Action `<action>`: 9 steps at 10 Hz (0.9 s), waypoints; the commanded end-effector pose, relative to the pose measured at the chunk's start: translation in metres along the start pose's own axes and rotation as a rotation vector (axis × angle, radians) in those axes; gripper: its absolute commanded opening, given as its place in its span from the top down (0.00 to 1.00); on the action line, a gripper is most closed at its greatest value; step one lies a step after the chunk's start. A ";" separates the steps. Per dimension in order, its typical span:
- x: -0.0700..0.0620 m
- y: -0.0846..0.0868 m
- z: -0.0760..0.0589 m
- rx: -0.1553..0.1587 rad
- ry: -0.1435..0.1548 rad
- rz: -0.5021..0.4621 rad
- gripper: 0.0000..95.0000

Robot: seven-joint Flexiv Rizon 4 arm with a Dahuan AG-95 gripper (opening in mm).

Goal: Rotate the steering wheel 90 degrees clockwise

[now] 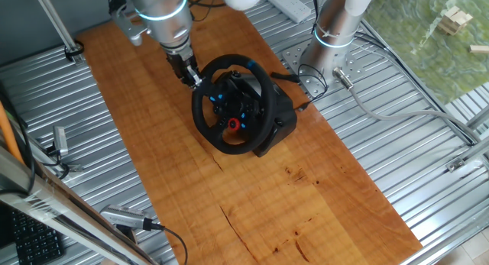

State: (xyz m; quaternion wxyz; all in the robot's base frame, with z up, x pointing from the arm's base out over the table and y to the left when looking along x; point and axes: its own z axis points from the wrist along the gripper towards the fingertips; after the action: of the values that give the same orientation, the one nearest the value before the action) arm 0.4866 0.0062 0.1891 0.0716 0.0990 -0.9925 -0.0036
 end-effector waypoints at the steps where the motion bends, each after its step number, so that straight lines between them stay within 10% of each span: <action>1: 0.009 0.002 0.001 -0.010 0.051 -0.015 1.00; 9: 0.051 -0.002 -0.028 -0.013 0.113 -0.010 1.00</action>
State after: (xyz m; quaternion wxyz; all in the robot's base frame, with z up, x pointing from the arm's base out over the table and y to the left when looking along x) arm 0.4378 -0.0078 0.2269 0.1268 0.1039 -0.9865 -0.0049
